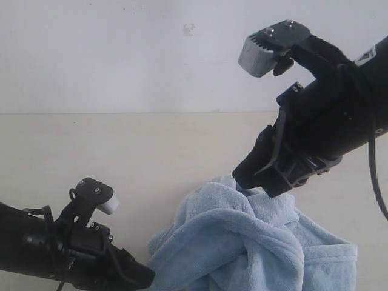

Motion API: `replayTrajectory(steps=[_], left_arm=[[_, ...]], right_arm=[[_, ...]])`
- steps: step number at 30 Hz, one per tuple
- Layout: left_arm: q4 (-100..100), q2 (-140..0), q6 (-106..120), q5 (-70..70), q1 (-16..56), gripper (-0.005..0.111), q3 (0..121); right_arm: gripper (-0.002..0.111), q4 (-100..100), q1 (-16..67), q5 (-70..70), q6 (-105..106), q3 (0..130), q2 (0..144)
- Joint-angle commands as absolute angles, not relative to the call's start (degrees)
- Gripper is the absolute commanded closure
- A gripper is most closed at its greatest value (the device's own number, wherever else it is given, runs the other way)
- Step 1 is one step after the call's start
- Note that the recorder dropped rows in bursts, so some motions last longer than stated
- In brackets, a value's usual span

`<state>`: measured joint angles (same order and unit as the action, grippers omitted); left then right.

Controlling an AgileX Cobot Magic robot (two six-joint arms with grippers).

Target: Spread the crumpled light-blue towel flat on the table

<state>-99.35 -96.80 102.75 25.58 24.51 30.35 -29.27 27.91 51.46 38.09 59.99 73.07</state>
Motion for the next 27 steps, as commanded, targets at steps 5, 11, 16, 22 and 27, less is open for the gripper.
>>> replayTrajectory(steps=[5, 11, 16, 22, 27], left_arm=[[-99.9, -102.6, 103.4, 26.9, 24.5, 0.056, 32.4], [-99.9, -103.5, 103.5, 28.2, 24.5, 0.056, 33.1], [-99.9, -103.6, 103.5, 32.8, 24.5, 0.061, 33.3], [-98.9, -103.6, 103.5, 33.1, 24.5, 0.088, 33.3], [-97.4, -103.6, 102.5, 32.8, 24.5, 0.103, 33.3]], right_arm=[[0.074, -30.1, 28.0, 52.0, 38.5, 60.0, 72.7], [0.074, -30.3, 28.0, 52.0, 38.9, 60.0, 72.7], [0.074, -30.3, 28.0, 51.9, 39.1, 60.0, 72.7], [0.074, -30.3, 28.0, 51.9, 39.1, 60.0, 72.7], [0.074, -30.6, 28.0, 51.9, 39.0, 60.0, 72.7]])
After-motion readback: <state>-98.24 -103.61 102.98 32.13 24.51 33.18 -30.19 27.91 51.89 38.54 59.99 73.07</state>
